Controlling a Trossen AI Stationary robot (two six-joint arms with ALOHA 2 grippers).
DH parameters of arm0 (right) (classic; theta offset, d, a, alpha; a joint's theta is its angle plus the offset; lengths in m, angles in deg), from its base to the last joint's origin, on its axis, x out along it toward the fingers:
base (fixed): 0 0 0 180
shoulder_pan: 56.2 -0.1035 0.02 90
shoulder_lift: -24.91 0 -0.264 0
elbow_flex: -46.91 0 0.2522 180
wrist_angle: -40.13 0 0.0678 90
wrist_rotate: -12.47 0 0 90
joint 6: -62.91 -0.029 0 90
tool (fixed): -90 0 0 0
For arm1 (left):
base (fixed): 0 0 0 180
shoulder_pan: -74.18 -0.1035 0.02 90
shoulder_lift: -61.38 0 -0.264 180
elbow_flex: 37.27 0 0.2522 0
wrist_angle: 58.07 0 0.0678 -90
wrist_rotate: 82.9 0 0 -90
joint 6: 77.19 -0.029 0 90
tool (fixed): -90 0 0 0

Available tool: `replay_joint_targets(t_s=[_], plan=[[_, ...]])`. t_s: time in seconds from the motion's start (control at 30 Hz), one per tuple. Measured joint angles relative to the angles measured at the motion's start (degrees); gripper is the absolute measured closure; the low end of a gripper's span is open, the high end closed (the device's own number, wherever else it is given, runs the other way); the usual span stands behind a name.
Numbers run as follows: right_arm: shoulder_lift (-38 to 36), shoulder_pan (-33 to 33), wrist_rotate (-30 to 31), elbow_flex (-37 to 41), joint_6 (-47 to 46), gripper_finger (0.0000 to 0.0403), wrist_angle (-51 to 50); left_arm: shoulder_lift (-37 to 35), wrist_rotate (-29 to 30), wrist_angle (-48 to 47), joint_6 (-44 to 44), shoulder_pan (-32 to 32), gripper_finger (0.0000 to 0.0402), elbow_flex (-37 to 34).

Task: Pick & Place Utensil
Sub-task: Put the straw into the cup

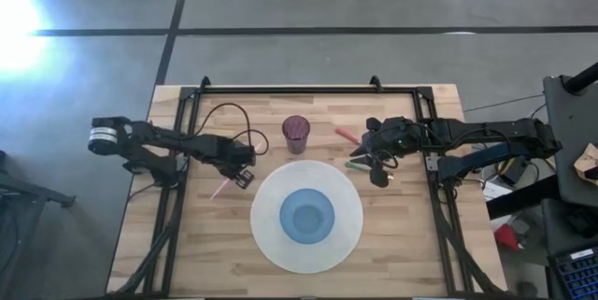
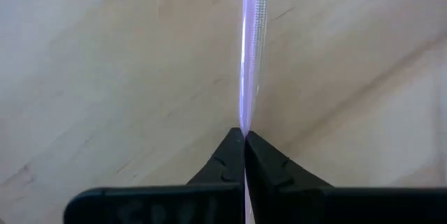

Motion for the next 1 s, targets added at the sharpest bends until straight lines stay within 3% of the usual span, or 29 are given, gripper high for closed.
replay_joint_targets(t_s=[0.57,1.0], plan=[[0.00,0.00,-0.07,0.00,0.00,0.0321,0.09,-19.82,3.35,-1.52,-4.57,0.16,0.0401,1.21],[0.00,0.00,-0.06,-0.02,-1.52,0.0299,0.17,-25.67,7.82,-1.38,-12.59,0.16,0.0402,8.05]])
